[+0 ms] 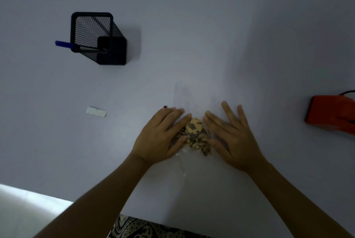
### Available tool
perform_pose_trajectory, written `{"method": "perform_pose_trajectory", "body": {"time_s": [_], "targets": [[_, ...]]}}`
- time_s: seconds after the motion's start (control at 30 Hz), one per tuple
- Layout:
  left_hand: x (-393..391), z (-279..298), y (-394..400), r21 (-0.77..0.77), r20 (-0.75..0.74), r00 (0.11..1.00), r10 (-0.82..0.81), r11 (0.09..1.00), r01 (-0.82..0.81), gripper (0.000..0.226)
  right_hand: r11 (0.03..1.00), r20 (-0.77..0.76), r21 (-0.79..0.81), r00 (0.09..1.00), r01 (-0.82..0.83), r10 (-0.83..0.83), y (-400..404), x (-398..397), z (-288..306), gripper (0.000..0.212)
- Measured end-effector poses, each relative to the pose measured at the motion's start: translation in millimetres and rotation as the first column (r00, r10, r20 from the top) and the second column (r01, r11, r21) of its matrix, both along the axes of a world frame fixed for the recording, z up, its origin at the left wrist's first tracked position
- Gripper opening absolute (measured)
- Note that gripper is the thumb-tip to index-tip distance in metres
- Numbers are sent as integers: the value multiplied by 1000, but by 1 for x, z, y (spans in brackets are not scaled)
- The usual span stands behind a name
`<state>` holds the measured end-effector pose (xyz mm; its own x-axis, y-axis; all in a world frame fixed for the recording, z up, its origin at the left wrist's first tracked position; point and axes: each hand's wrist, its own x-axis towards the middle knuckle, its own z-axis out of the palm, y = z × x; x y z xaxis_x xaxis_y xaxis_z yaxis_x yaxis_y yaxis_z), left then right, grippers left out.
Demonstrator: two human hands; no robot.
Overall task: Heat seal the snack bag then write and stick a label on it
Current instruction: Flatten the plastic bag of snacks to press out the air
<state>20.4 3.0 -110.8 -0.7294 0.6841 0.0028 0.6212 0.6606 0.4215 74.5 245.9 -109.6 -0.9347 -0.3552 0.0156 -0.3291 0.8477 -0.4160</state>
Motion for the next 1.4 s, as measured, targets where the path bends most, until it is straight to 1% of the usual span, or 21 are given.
{"method": "perform_pose_trajectory", "body": {"time_s": [0.1, 0.2, 0.23, 0.33, 0.47, 0.57, 0.63, 0.67, 0.7, 0.77, 0.83, 0.87, 0.93, 1.0, 1.03, 1.1, 1.13, 1.17, 1.23, 1.3, 1.4], "targets": [[2, -1, 0, -15, 5, 1000, -25, 1000, 26, 53, 999, -45, -16, 998, 34, -35, 5, 7, 1, 50], [2, -3, -1, -18, 4, 999, -32, 999, 32, 52, 991, -118, -93, 987, 99, -109, -9, 0, 5, 42], [2, -3, -2, -19, 4, 1000, -31, 999, 31, 52, 989, -124, -116, 987, 91, -105, -15, -4, 7, 41], [2, -3, -4, -21, 11, 1000, -27, 999, 27, 52, 991, -113, -136, 993, 4, -19, -23, -9, 7, 45], [-1, -3, -2, -15, -4, 1000, -20, 1000, 20, 52, 996, -88, -82, 996, -24, 17, -2, -5, -2, 50], [1, -3, 0, -9, -14, 1000, -24, 1000, 24, 52, 998, -122, -56, 991, 41, -47, 14, -2, -3, 47], [2, -3, 0, -11, -16, 999, -28, 1000, 28, 52, 992, -167, -77, 979, 104, -116, 13, -6, -1, 45], [2, -3, 0, -13, -20, 999, -29, 999, 29, 52, 991, -175, -83, 977, 105, -118, 9, -10, 1, 45], [3, -4, -1, -14, -23, 999, -30, 999, 30, 52, 994, -168, -73, 982, 76, -87, 4, -16, 2, 46], [3, -4, -3, -9, -32, 999, -29, 1000, 29, 51, 1000, -105, 4, 994, -10, 10, -3, -27, 2, 53], [3, -4, -3, 2, -42, 999, -21, 1000, 21, 50, 994, -45, 101, 998, -34, 39, -4, -37, -1, 56], [3, -4, -3, 4, -44, 999, -16, 1000, 17, 51, 992, -37, 129, 999, -3, 8, -2, -40, -2, 55], [2, -3, -1, 6, -44, 999, -11, 1000, 12, 50, 984, -42, 120, 991, 134, -130, 1, -44, -4, 52], [1, -3, 1, 16, -50, 999, -5, 1000, 6, 50, 943, -44, 70, 945, 326, -324, 0, -44, -3, 50], [1, -3, 1, 18, -51, 999, -3, 1000, 4, 50, 899, -37, 37, 899, 437, -436, -4, -42, 0, 49], [1, -2, 1, 17, -47, 999, -1, 1000, 2, 50, 752, 16, -49, 753, 658, -658, -15, -37, 12, 45], [2, -2, 0, 18, -49, 999, -1, 1000, 2, 50, 665, 83, -84, 670, 742, -737, -22, -35, 19, 43], [2, -2, 0, 20, -50, 999, -1, 1000, 2, 50, 589, 169, -103, 597, 802, -784, -29, -33, 25, 43], [3, -1, -1, 19, -50, 999, -1, 1000, 2, 50, 483, 325, -106, 490, 869, -809, -43, -31, 33, 44], [3, -1, -1, 22, -54, 999, 2, 1000, 0, 50, 411, 425, -110, 416, 905, -804, -54, -32, 37, 45], [4, -1, -1, 29, -65, 998, 6, 1000, -4, 51, 343, 494, -116, 353, 932, -794, -59, -35, 38, 42]]}}
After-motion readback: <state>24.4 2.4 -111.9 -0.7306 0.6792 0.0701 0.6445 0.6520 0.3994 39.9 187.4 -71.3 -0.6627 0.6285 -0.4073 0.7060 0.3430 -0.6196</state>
